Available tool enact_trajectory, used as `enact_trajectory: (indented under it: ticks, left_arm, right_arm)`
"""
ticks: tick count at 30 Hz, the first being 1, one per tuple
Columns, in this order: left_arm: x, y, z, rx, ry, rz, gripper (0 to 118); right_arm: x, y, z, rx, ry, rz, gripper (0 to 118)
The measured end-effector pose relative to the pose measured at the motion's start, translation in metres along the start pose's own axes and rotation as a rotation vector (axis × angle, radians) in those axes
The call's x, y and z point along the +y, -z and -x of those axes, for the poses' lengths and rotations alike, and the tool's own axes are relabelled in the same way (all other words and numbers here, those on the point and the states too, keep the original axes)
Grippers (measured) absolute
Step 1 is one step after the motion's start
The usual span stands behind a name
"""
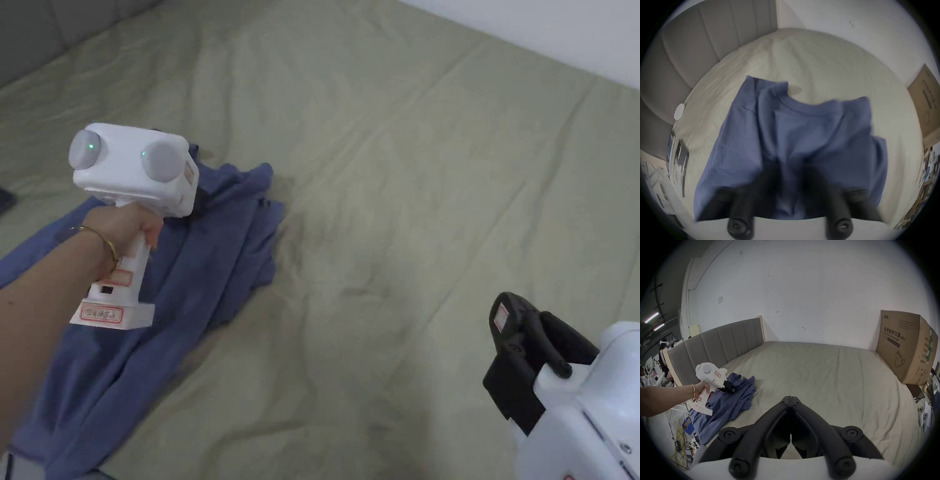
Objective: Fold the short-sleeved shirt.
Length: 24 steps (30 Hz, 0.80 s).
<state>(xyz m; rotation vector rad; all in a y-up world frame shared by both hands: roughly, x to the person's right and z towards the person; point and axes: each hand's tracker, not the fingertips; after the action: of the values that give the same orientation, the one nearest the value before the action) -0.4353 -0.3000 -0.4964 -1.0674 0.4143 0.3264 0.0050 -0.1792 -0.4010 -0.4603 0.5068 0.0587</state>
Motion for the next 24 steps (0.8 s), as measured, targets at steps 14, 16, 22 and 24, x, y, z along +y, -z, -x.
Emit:
enact_trajectory:
  ticks: [14, 16, 22, 24]
  left_arm:
    - [-0.038, -0.182, 0.023, -0.183, -0.118, -0.406, 0]
    - [-0.042, -0.229, 0.02, -0.195, -0.091, -0.496, 0]
    - [-0.052, -0.364, -0.004, -0.315, 0.004, -0.732, 0]
    - [-0.05, -0.416, -0.021, -0.369, 0.03, -0.808, 0]
  right_arm:
    - [0.001, -0.094, 0.0, -0.025, 0.008, -0.107, 0]
    - [-0.001, -0.111, -0.001, -0.041, 0.003, -0.128, 0]
    - [-0.002, -0.158, -0.011, -0.083, 0.011, -0.197, 0]
    - [0.0, -0.177, -0.015, -0.11, 0.002, -0.237, 0]
